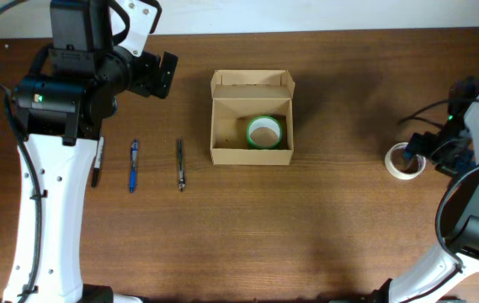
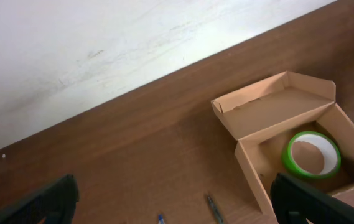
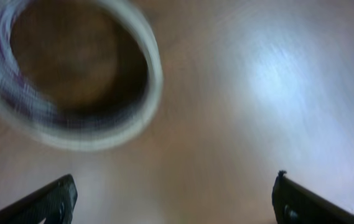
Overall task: Pack container
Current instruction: 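Move the right gripper to the white tape roll and grasp it, then carry the white tape into the box onto the green tape, release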
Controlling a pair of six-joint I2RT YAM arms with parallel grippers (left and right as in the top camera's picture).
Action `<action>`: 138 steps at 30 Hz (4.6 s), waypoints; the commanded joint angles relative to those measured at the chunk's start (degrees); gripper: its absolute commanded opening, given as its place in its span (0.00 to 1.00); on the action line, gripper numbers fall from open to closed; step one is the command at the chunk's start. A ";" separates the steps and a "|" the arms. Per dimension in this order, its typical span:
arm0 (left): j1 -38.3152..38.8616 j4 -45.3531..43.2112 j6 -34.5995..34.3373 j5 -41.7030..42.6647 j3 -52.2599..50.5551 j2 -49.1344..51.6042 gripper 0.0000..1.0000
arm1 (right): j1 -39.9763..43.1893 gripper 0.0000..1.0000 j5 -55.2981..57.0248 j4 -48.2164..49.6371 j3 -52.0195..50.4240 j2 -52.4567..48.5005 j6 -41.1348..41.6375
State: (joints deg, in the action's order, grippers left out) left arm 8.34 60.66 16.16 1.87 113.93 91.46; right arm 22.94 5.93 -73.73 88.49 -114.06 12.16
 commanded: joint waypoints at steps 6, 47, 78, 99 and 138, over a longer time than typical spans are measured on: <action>0.13 0.09 1.11 -0.17 0.70 0.48 0.99 | 0.00 0.94 -2.58 16.63 -9.11 0.09 -6.10; 0.13 1.53 1.07 -0.17 0.70 0.48 0.99 | -0.04 0.38 -2.93 25.40 -13.99 -0.33 -4.37; 0.13 -1.51 1.44 -0.44 0.70 0.48 0.99 | -9.68 0.04 -2.69 6.86 6.27 14.64 -8.94; -1.42 -0.50 2.82 -0.81 0.66 2.16 0.99 | -44.09 0.04 -5.46 -0.55 23.56 0.22 -5.73; -1.75 1.66 2.84 0.28 0.66 6.25 0.99 | -48.65 0.04 0.52 8.57 25.31 -11.98 -4.15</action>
State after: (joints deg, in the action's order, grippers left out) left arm 6.76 62.13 18.09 1.50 113.91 97.43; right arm -27.64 5.06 -64.31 112.73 -123.46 7.18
